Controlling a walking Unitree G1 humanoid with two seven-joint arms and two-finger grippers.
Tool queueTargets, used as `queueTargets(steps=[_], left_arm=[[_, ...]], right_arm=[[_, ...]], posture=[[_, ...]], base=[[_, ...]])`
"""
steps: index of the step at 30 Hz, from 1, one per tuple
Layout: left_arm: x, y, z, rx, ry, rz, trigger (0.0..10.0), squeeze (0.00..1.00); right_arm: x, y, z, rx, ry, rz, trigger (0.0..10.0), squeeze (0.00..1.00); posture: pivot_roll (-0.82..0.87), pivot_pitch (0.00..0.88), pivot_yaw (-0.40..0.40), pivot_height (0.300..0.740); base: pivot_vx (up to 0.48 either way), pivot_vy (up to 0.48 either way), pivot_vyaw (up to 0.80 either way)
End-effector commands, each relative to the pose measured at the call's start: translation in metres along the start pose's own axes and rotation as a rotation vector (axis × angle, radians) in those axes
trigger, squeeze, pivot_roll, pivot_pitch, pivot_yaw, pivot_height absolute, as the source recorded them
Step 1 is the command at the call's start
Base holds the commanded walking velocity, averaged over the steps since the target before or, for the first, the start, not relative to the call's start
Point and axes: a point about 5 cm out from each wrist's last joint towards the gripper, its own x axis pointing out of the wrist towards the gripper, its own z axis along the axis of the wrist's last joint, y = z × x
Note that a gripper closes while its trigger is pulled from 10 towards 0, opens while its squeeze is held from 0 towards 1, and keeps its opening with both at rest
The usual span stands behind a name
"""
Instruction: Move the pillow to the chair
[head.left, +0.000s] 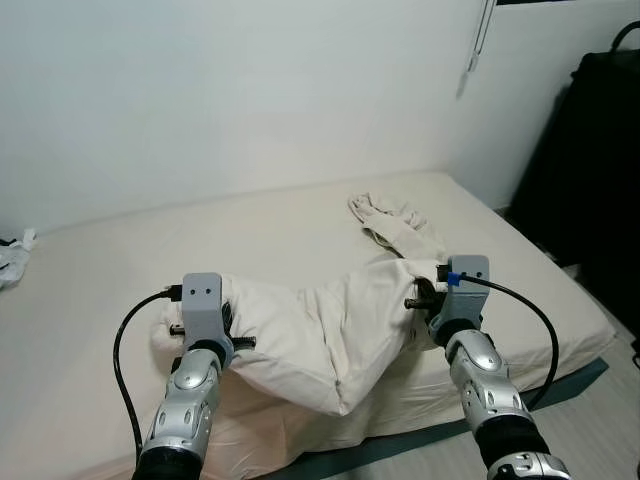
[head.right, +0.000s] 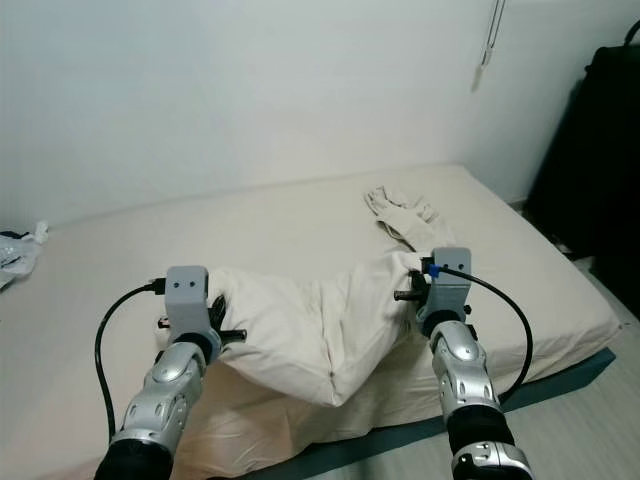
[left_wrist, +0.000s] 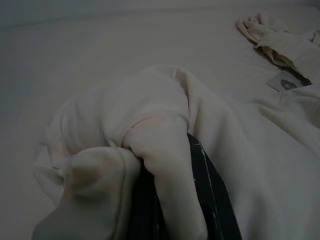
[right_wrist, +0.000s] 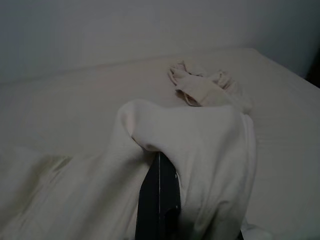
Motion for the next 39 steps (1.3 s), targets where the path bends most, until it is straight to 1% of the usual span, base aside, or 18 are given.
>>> queueTargets(steps=[1, 4, 6, 8, 12, 16, 20, 24, 27, 39], left_arm=[[0.001, -0.004, 0.006, 0.009, -0.021, -0.025, 10.0, 0.00], [0.001, -0.004, 0.005, 0.006, -0.018, -0.022, 10.0, 0.00], [0.001, -0.004, 0.005, 0.014, -0.022, -0.017, 10.0, 0.00], [0.001, -0.004, 0.004, 0.015, -0.024, -0.019, 10.0, 0.00], [0.000, -0.003, 0.006, 0.011, -0.043, -0.017, 10.0, 0.00], [0.000, -0.003, 0.008, 0.009, -0.060, -0.015, 10.0, 0.00], [0.000, -0.003, 0.011, -0.010, -0.081, -0.013, 10.0, 0.00], [0.000, -0.003, 0.012, -0.034, -0.080, -0.022, 10.0, 0.00], [-0.001, -0.003, 0.013, -0.029, -0.086, -0.021, 10.0, 0.00], [-0.001, -0.002, 0.013, -0.024, -0.097, -0.020, 10.0, 0.00]], right_arm=[[0.002, 0.006, 0.006, 0.002, -0.036, 0.026, 10.0, 0.00], [0.002, 0.006, 0.004, 0.015, -0.029, 0.021, 10.0, 0.00], [0.001, 0.009, 0.003, -0.009, -0.027, 0.044, 10.0, 0.00], [0.001, 0.011, 0.003, -0.010, -0.026, 0.058, 10.0, 0.00], [0.002, 0.014, 0.004, -0.032, -0.033, 0.069, 10.0, 0.00], [0.002, 0.014, 0.006, -0.030, -0.037, 0.068, 10.0, 0.00], [0.003, 0.013, 0.009, -0.026, -0.047, 0.064, 10.0, 0.00], [0.005, 0.013, 0.012, -0.027, -0.062, 0.060, 10.0, 0.00], [0.008, 0.015, 0.021, -0.029, -0.097, 0.062, 10.0, 0.00], [0.008, 0.016, 0.023, -0.031, -0.103, 0.067, 10.0, 0.00]], posture=[[0.01, 0.041, 0.004, 0.740], [0.01, 0.042, 0.004, 0.740], [0.01, 0.041, 0.003, 0.740], [0.01, 0.041, 0.003, 0.740], [0.01, 0.040, 0.003, 0.740], [0.01, 0.039, 0.002, 0.740], [0.01, 0.040, 0.002, 0.740], [0.01, 0.040, 0.002, 0.740], [0.01, 0.042, 0.000, 0.740], [0.01, 0.037, -0.002, 0.740]], base=[[0.000, 0.000, 0.00], [0.000, 0.000, 0.00], [0.000, 0.000, 0.00], [0.000, 0.000, 0.00], [0.000, 0.000, 0.80], [0.000, 0.000, 0.80], [0.000, 0.000, 0.80], [0.000, 0.000, 0.80], [0.000, 0.000, 0.80], [0.000, 0.000, 0.80]])
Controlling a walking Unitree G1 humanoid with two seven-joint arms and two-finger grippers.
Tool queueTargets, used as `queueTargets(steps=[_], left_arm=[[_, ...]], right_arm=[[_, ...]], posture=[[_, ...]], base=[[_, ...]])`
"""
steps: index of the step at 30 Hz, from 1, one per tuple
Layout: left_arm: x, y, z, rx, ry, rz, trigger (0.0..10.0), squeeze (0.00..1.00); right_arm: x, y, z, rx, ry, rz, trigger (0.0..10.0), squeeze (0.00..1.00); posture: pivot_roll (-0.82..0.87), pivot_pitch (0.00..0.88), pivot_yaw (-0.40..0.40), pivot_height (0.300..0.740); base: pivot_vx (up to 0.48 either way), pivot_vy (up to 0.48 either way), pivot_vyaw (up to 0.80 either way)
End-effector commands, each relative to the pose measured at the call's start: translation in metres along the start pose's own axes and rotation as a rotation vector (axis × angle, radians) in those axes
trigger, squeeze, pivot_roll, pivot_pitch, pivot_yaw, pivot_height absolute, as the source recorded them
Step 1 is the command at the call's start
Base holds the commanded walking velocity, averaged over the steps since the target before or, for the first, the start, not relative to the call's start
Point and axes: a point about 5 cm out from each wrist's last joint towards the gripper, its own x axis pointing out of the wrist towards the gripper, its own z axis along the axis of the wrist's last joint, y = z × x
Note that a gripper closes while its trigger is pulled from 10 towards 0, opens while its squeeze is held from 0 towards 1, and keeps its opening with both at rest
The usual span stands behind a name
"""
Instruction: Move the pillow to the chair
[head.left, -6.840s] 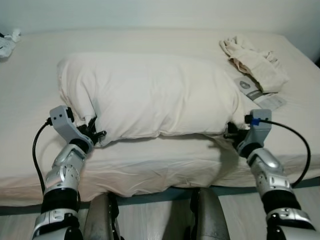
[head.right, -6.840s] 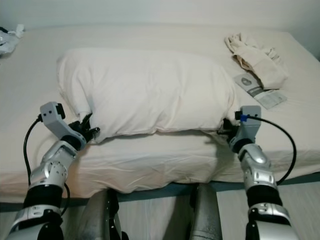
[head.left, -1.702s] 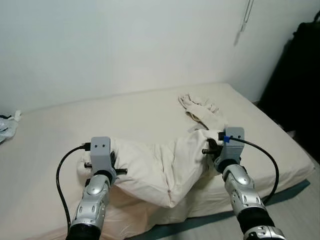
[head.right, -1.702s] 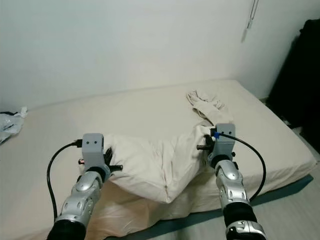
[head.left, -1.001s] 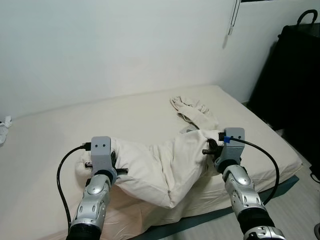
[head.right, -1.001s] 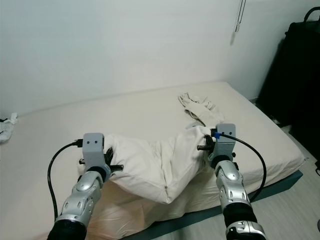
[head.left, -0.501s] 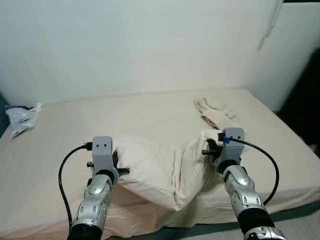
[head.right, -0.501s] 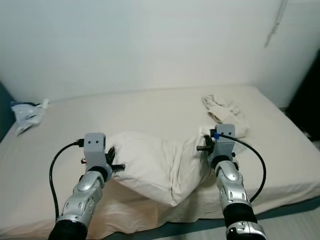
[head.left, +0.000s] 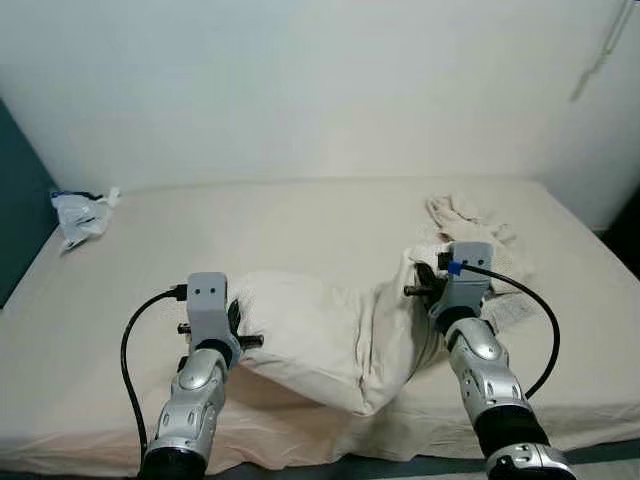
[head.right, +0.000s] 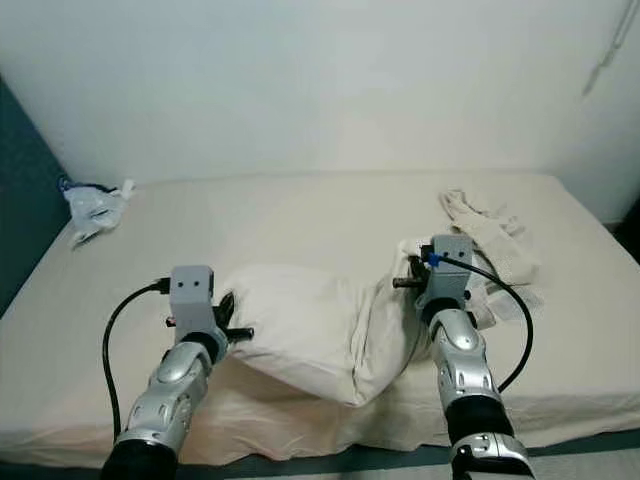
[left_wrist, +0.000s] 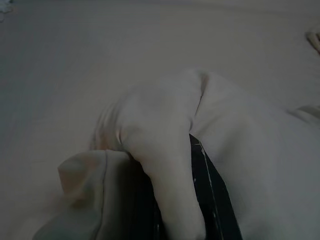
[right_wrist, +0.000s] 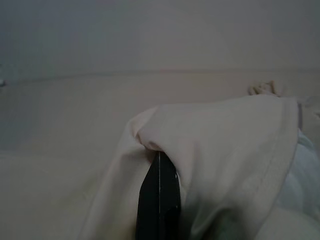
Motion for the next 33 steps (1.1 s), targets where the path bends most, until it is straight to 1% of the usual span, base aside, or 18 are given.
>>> queueTargets(steps=[1, 27, 28, 33], left_arm=[[-0.0010, 0.0024, 0.0116, 0.008, -0.076, 0.002, 10.0, 0.00], [-0.0020, -0.0005, 0.0119, -0.004, -0.083, -0.022, 10.0, 0.00], [-0.0018, -0.0004, 0.0121, -0.003, -0.082, -0.022, 10.0, 0.00], [-0.0020, -0.0006, 0.0118, -0.003, -0.081, -0.022, 10.0, 0.00]], right_arm=[[0.0024, 0.0110, 0.0045, -0.010, -0.026, 0.044, 10.0, 0.00], [0.0003, 0.0075, 0.0028, -0.003, -0.031, 0.030, 10.0, 0.00], [0.0001, 0.0062, 0.0030, 0.041, -0.037, 0.016, 10.0, 0.00], [-0.0006, 0.0064, 0.0018, 0.034, -0.030, 0.023, 10.0, 0.00]], posture=[[0.01, 0.037, -0.001, 0.740], [0.01, 0.036, 0.004, 0.740], [0.01, 0.038, 0.004, 0.740], [0.01, 0.040, 0.004, 0.740]], base=[[0.000, 0.000, 0.80], [0.000, 0.000, 0.80], [0.000, 0.000, 0.00], [0.000, 0.000, 0.00]])
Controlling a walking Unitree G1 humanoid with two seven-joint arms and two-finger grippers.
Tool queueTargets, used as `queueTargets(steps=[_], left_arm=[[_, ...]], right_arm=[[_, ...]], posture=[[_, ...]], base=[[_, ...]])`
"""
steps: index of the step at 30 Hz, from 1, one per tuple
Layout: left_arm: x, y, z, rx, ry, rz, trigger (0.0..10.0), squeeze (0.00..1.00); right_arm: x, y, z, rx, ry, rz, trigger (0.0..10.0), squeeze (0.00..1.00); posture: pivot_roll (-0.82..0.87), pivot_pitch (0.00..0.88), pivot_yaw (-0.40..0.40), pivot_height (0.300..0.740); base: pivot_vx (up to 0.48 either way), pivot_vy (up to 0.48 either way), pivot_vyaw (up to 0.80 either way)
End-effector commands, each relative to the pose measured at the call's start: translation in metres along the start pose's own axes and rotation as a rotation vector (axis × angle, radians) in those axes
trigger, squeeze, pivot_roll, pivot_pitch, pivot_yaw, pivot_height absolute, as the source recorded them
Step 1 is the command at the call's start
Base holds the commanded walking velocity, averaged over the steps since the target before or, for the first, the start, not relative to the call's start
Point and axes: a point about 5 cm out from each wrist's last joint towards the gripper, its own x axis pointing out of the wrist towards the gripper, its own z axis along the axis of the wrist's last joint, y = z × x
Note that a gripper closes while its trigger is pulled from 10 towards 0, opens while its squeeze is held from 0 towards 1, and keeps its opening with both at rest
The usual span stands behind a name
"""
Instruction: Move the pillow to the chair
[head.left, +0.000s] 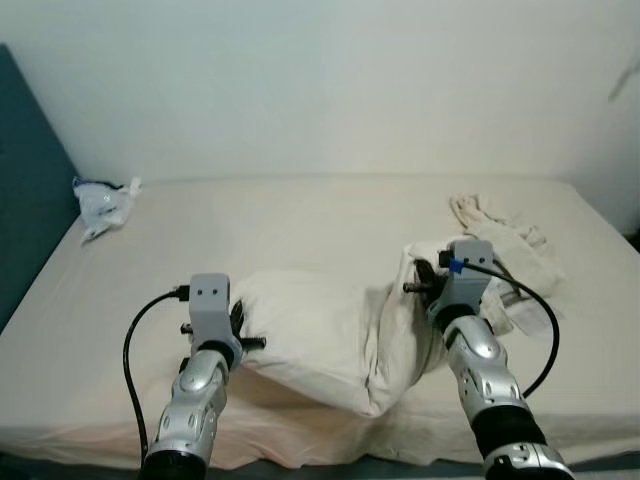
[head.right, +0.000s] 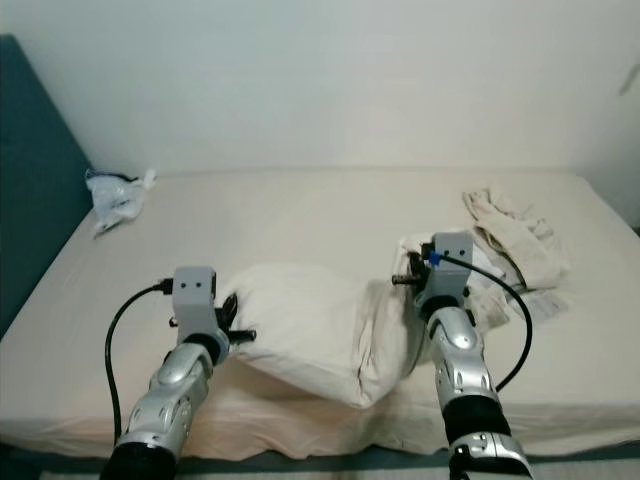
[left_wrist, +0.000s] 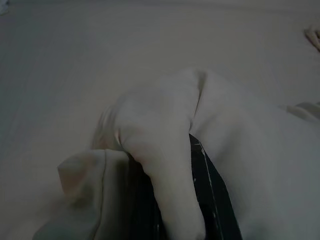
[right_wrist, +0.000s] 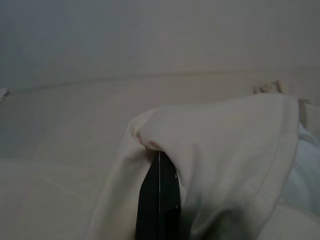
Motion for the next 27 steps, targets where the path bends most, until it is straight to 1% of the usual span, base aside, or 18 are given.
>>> queueTargets(steps=[1, 5, 25, 27], left_arm=[[-0.0006, 0.0017, 0.0117, 0.001, -0.072, 0.004, 10.0, 0.00], [-0.0005, 0.0018, 0.0118, 0.000, -0.071, 0.005, 10.0, 0.00], [-0.0012, 0.0021, 0.0120, 0.006, -0.075, -0.001, 10.0, 0.00], [-0.0014, 0.0022, 0.0122, 0.004, -0.077, 0.000, 10.0, 0.00]], right_arm=[[-0.0012, 0.0062, -0.0017, 0.026, -0.003, 0.028, 10.0, 0.00], [-0.0014, 0.0057, -0.0017, 0.051, -0.003, 0.022, 10.0, 0.00], [-0.0037, 0.0078, -0.0056, 0.061, 0.010, 0.034, 10.0, 0.00], [-0.0037, 0.0073, -0.0054, 0.049, 0.008, 0.034, 10.0, 0.00]], posture=[[0.01, 0.040, 0.004, 0.740], [0.01, 0.043, 0.005, 0.740], [0.01, 0.044, 0.003, 0.740], [0.01, 0.044, 0.003, 0.740]], base=[[0.000, 0.000, 0.00], [0.000, 0.000, -0.76], [0.000, 0.000, -0.80], [0.000, 0.000, 0.00]])
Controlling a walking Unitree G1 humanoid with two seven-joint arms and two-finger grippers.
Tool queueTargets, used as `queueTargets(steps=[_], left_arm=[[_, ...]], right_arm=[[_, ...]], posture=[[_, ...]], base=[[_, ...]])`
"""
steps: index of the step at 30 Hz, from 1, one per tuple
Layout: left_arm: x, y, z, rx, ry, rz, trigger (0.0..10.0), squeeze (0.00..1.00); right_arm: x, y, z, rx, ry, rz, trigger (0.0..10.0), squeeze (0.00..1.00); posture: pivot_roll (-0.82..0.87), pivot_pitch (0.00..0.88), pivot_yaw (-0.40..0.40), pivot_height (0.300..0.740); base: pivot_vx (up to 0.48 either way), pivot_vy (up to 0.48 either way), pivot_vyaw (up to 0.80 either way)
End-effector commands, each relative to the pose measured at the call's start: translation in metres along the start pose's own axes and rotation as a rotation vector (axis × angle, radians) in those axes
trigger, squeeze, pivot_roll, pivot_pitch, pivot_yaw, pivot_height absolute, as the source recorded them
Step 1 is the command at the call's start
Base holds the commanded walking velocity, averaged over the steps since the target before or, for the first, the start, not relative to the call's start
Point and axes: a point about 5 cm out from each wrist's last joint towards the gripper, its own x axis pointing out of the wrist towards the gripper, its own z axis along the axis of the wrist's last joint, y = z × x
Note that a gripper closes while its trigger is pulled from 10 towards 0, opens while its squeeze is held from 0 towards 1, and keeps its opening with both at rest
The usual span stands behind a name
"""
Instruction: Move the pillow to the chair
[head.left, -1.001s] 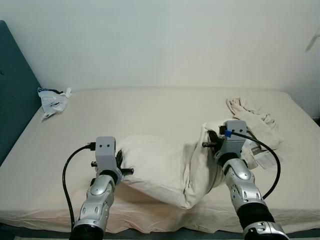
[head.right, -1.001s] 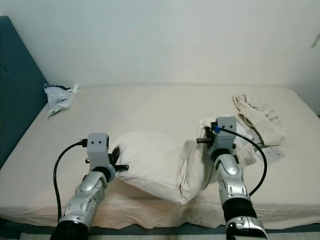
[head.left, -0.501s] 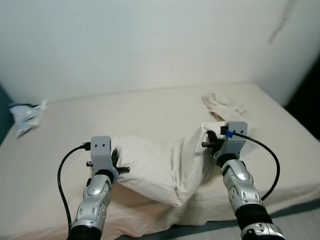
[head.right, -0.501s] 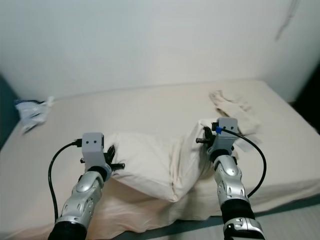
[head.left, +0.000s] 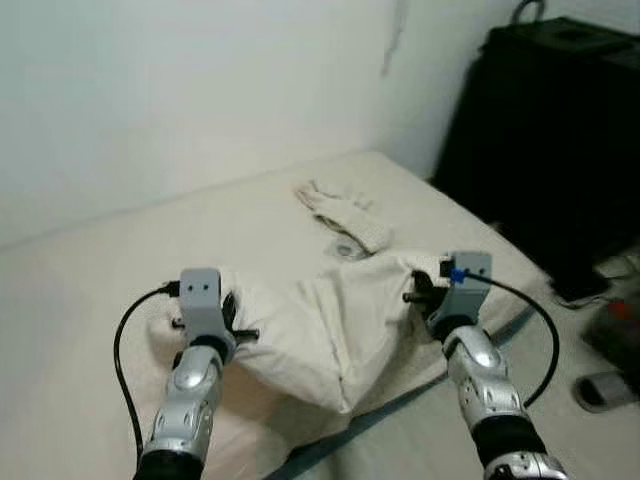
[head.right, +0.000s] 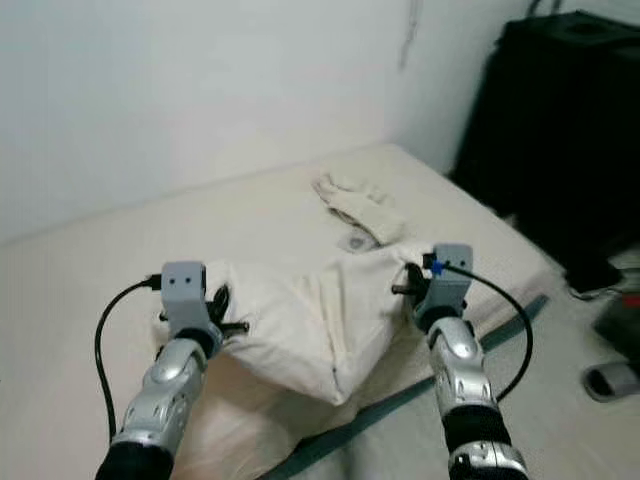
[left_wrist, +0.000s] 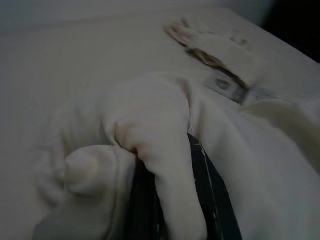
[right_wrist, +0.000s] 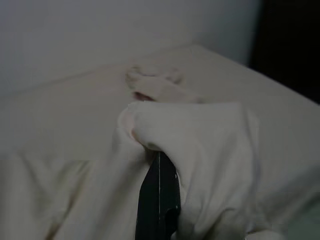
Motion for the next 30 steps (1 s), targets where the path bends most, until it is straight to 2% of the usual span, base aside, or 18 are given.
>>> queueTargets(steps=[1, 30], left_arm=[[0.0003, -0.0025, 0.0050, 0.000, -0.027, -0.016, 10.0, 0.00], [0.0007, -0.0025, 0.0059, -0.013, -0.040, -0.010, 10.0, 0.00]], right_arm=[[0.0032, 0.0068, 0.0078, -0.001, -0.040, 0.028, 10.0, 0.00], [0.0022, 0.0056, 0.0089, -0.007, -0.046, 0.039, 10.0, 0.00]], posture=[[0.01, 0.043, 0.001, 0.740], [0.00, 0.045, -0.001, 0.740]], base=[[0.000, 0.000, 0.00], [0.000, 0.000, 0.00]])
